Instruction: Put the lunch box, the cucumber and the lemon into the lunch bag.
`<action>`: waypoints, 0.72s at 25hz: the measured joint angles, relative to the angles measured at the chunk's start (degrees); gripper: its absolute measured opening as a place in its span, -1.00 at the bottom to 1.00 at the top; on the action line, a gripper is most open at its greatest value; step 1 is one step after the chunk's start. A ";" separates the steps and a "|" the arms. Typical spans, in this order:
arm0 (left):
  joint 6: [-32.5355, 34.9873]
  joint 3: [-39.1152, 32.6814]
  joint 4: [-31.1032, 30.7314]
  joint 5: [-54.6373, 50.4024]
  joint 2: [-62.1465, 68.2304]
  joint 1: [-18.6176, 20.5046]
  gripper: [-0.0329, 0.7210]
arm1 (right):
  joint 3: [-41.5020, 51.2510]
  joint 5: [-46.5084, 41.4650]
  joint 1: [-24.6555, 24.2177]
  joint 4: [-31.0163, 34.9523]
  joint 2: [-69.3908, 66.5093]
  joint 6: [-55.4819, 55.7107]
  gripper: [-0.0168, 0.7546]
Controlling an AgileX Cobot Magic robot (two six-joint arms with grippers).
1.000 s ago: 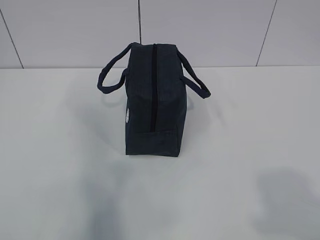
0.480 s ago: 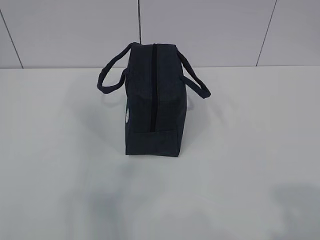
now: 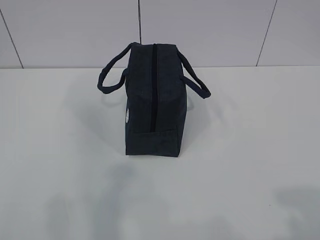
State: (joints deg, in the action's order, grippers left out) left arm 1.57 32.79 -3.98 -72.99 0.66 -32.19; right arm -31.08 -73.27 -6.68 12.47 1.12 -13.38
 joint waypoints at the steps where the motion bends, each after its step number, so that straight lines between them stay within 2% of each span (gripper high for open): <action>1: 0.00 -0.13 0.11 1.13 0.00 0.00 0.02 | 0.03 0.00 0.00 -0.02 0.00 0.00 0.10; 7: -0.11 -2.84 0.79 8.68 0.00 0.00 -0.01 | 1.60 4.36 0.00 -0.23 0.00 0.00 0.10; 18: -0.11 -3.16 0.79 9.50 0.00 0.00 -0.14 | 2.76 6.68 0.00 -0.55 0.00 0.22 0.10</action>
State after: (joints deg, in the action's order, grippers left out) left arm 1.46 29.63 -3.19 -63.49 0.66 -32.19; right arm -28.32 -66.59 -6.68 11.92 1.12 -13.16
